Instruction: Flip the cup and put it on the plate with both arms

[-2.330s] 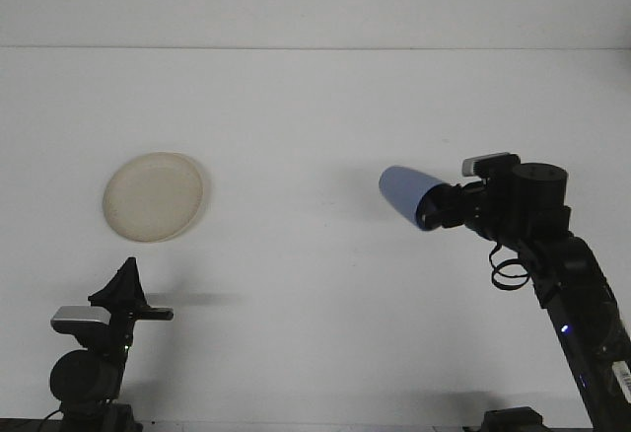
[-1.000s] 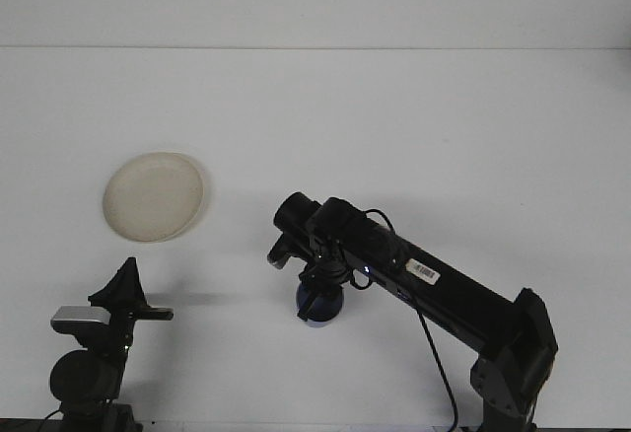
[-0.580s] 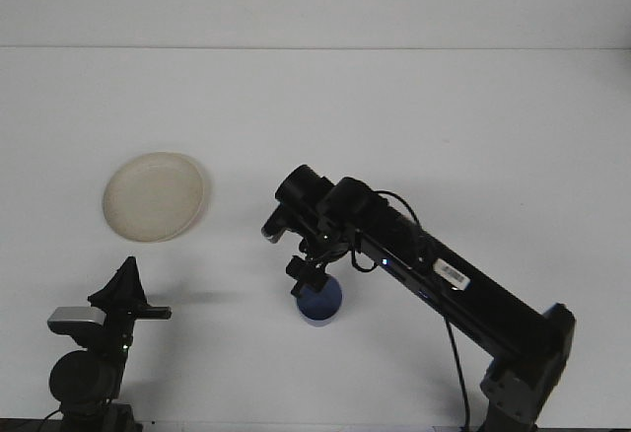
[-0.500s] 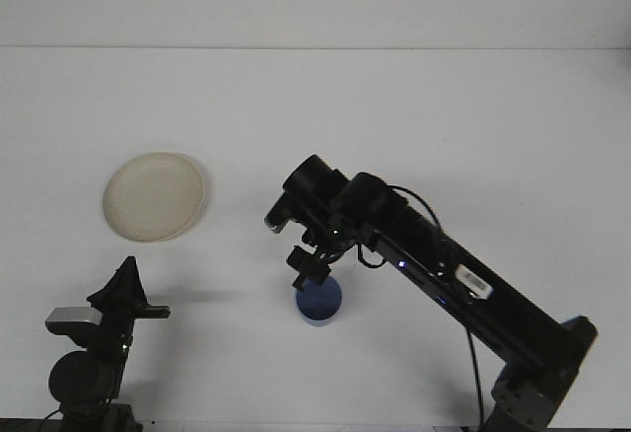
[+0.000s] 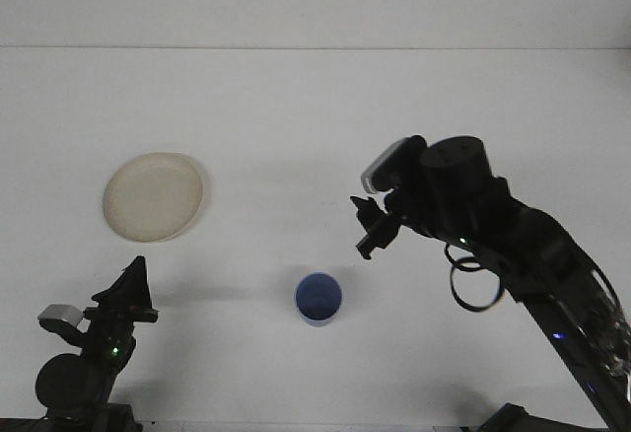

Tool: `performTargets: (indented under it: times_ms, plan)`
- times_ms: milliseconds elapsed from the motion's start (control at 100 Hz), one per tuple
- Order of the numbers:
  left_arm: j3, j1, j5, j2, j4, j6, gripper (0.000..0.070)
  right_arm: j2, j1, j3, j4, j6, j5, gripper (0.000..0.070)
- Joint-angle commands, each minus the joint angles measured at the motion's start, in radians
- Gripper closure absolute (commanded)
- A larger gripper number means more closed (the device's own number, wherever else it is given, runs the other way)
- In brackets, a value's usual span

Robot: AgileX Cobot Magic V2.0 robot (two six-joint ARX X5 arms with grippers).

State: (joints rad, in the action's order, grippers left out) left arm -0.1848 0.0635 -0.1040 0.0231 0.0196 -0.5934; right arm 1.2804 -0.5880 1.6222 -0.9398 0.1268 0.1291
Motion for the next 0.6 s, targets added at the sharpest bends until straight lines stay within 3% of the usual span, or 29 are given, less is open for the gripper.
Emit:
performTargets:
  times_ms: [0,310,590]
  plan:
    - [-0.061,0.002,-0.010,0.025,-0.056,0.037,0.0688,-0.080,0.023,-0.113,0.073,-0.002,0.003,0.0383]
    - [-0.400,0.003,-0.114,0.386,-0.285,0.323,0.0688,-0.549,0.192,-0.650,0.401,-0.055,-0.033,0.0383]
    - [-0.684,0.054,-0.258,0.779,-0.480,0.496,0.0678,-0.864,0.274,-0.944,0.467,-0.055,-0.127,0.0383]
